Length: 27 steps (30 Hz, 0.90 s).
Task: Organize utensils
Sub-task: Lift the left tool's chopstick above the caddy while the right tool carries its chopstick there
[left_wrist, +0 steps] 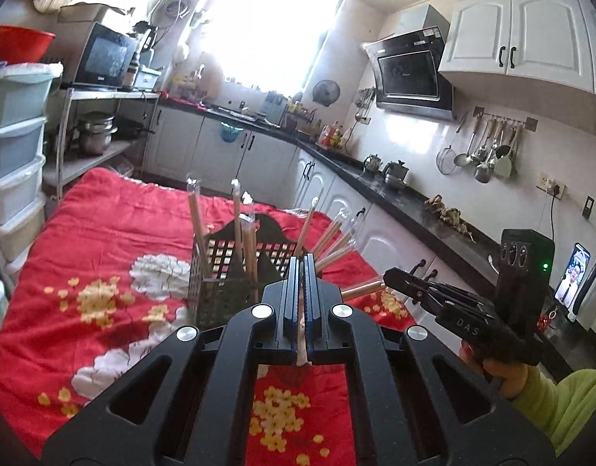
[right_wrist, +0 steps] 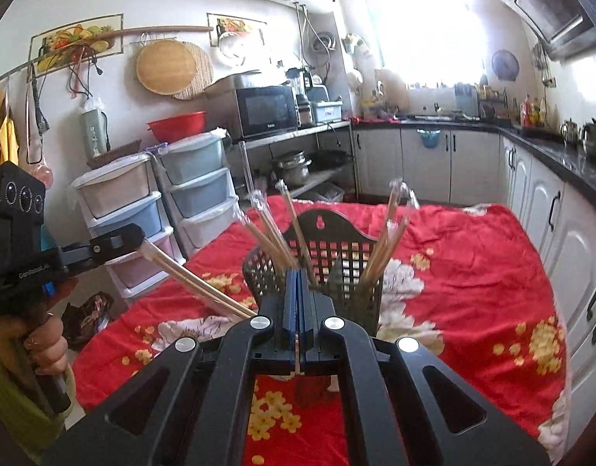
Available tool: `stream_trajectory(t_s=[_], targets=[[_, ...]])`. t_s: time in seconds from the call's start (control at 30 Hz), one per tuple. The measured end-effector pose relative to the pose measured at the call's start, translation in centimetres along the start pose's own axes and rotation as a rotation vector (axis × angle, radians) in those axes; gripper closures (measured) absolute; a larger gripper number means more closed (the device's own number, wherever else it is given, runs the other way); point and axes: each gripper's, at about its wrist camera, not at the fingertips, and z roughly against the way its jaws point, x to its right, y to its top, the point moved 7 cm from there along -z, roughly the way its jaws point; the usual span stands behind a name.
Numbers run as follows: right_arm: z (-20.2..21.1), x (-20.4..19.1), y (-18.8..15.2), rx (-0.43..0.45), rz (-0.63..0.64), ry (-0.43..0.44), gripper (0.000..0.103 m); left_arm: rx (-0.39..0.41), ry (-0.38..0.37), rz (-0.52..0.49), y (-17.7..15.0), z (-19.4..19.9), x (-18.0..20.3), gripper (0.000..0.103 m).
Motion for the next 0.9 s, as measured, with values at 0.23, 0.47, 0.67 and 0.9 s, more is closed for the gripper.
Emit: stream_trajectory(t_s=[0.23,0.47,0.67,0.9], targets=[[1.4,-0.1,2.2,0.054,0.024,-0.015,0.102,0.044,-0.007,-0.033,2.4,0.3,0.9,0.103],[3.2,0.1,4.9,0.131,0.037,-0.032,0.102,0.110,-0.014,-0.073,5.2,1.1,2.2,0.103],[4.7,0.3,7.7,0.201,0.059,-0.048,0.102,0.162,-0.009,-0.106,7.4,1.6,3.2,0.103],[4.9,0.9,10.0,0.238,0.060,-0.068,0.102,0.188,0.013,-0.118,9.0,1.1,3.5,0.103]])
